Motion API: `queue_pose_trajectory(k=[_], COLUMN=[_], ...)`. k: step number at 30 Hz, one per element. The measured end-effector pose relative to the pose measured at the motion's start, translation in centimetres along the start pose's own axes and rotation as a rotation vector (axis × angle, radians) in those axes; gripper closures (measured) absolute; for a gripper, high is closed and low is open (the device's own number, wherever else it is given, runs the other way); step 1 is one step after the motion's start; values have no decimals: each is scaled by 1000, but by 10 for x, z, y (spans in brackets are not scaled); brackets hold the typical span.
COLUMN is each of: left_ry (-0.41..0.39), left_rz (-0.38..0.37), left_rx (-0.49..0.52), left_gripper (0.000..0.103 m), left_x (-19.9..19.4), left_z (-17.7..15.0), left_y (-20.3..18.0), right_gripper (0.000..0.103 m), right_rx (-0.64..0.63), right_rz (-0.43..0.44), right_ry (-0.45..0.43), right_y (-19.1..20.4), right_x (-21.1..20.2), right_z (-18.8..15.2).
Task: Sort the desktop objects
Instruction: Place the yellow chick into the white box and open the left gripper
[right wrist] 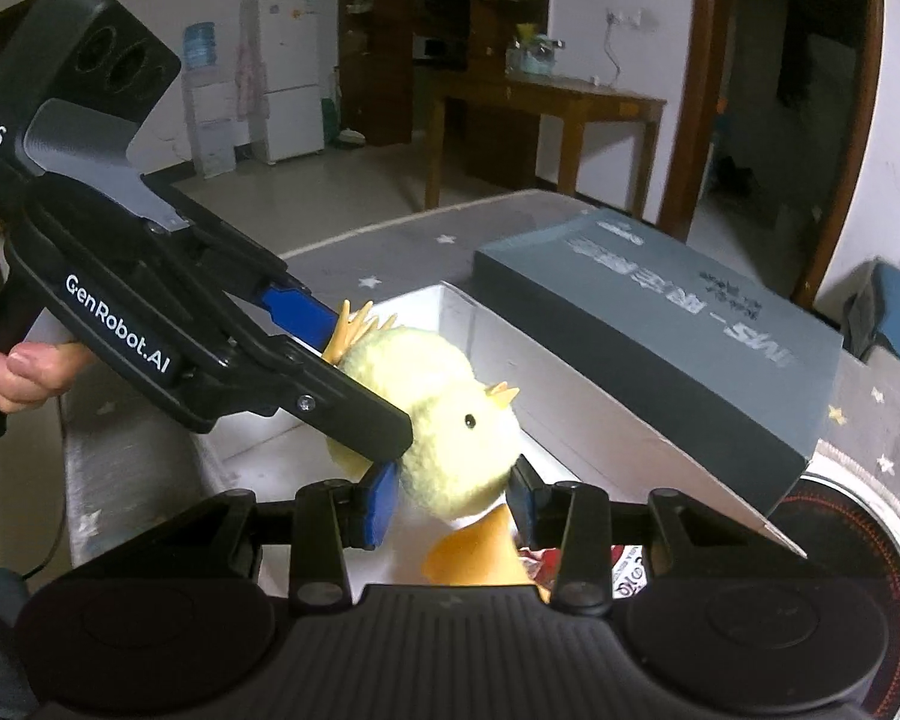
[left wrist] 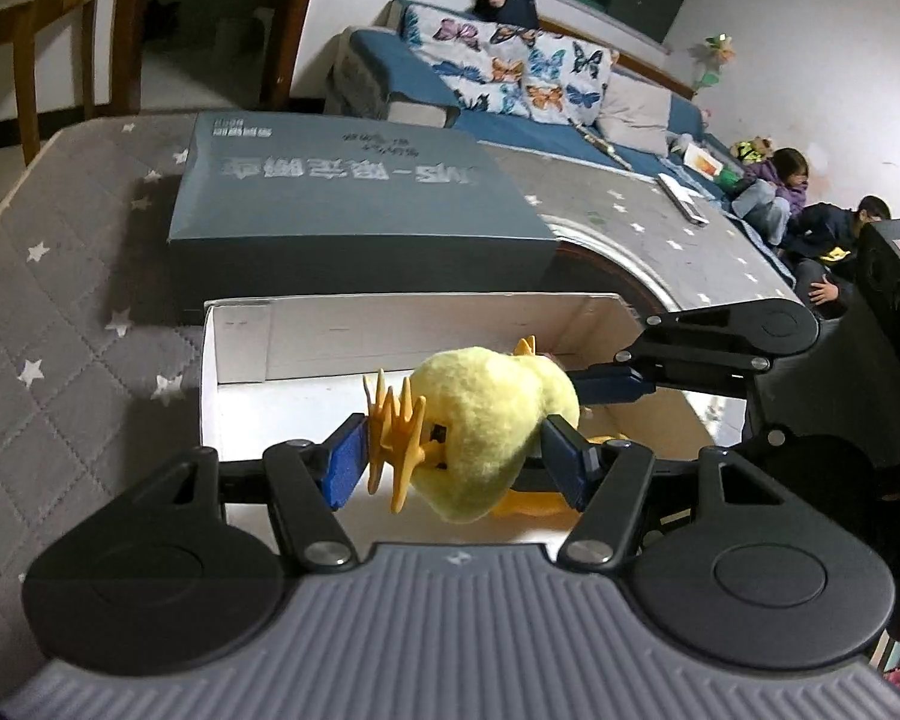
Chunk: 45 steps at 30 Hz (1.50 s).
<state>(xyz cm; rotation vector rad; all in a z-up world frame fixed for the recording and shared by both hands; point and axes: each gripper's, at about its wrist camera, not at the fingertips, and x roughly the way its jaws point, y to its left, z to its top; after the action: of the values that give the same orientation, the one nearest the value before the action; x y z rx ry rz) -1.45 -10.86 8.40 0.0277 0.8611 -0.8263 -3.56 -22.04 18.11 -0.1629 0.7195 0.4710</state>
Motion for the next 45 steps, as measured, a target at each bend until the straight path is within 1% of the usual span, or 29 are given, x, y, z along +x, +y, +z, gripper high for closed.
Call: queue_pose_trajectory(k=[9, 14, 19, 21, 28, 35, 38, 41, 45], left_ry=[47, 53, 35, 24, -16, -43, -39, -23, 19], left_rz=[37, 50, 46, 45, 38, 36, 43, 38, 37], left_rx=[-50, -54, -50, -46, -1, 59, 87, 99, 94], left_gripper=[40, 40, 39, 39, 39, 39, 39, 39, 39], left_x=[28, 32, 23, 17, -17, -55, -67, -75, -78], left_z=[6, 3, 2, 1, -12, -46, -62, -79, -102], left_y=[19, 22, 19, 17, 3, -13, -19, -22, -22], right_gripper=[64, 62, 60, 55, 54, 54, 54, 54, 54], right_rx=[58, 67, 67, 70, 69, 16, -11, -40, -62], right_rz=[2, -14, -30, -39, -40, 17, 42, 75, 114], right_ry=[71, 96, 98, 88, 13, -58, -64, -49, -27], right_y=[-19, -19, -19, -19, -9, 23, 36, 51, 65], right_x=[39, 45, 42, 36, 2, -43, -54, -63, -66], right_z=[-3, -8, -9, -10, -9, -16, -22, -31, -42])
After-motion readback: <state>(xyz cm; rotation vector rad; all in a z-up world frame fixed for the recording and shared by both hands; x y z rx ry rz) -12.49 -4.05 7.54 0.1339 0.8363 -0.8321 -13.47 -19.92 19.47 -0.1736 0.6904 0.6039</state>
